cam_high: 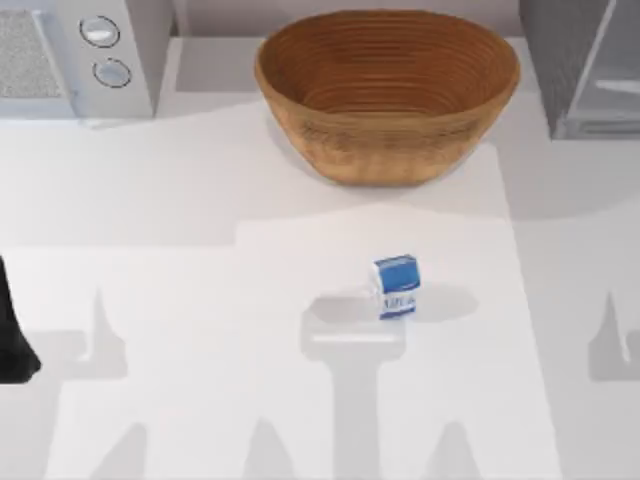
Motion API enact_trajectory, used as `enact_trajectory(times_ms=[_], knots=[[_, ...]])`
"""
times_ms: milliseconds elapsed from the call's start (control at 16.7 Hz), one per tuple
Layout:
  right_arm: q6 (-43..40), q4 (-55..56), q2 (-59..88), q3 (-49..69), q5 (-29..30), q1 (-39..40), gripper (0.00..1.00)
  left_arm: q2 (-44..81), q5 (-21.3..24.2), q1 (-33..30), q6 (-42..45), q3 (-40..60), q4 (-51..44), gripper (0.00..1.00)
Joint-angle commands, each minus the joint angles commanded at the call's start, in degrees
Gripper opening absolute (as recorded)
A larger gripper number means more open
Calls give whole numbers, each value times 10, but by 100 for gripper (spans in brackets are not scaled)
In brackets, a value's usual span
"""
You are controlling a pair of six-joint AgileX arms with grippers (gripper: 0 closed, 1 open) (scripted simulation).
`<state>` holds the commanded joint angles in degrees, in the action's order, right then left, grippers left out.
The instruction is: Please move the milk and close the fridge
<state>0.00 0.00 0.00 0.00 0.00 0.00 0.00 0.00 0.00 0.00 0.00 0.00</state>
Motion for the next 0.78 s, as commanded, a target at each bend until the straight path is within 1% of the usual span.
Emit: enact_trajectory(times_ms=[180, 300, 480, 780], knots=[[1, 6, 6, 1, 8, 7, 100, 0, 0, 0, 0, 0, 0, 100], [2, 32, 30, 3, 38, 35, 100, 0, 0, 0, 0, 0, 0, 100], [4, 98, 97, 6, 119, 114, 100, 0, 0, 0, 0, 0, 0, 100], [6, 241, 250, 9, 297, 297, 100, 0, 0, 0, 0, 0, 0, 100]])
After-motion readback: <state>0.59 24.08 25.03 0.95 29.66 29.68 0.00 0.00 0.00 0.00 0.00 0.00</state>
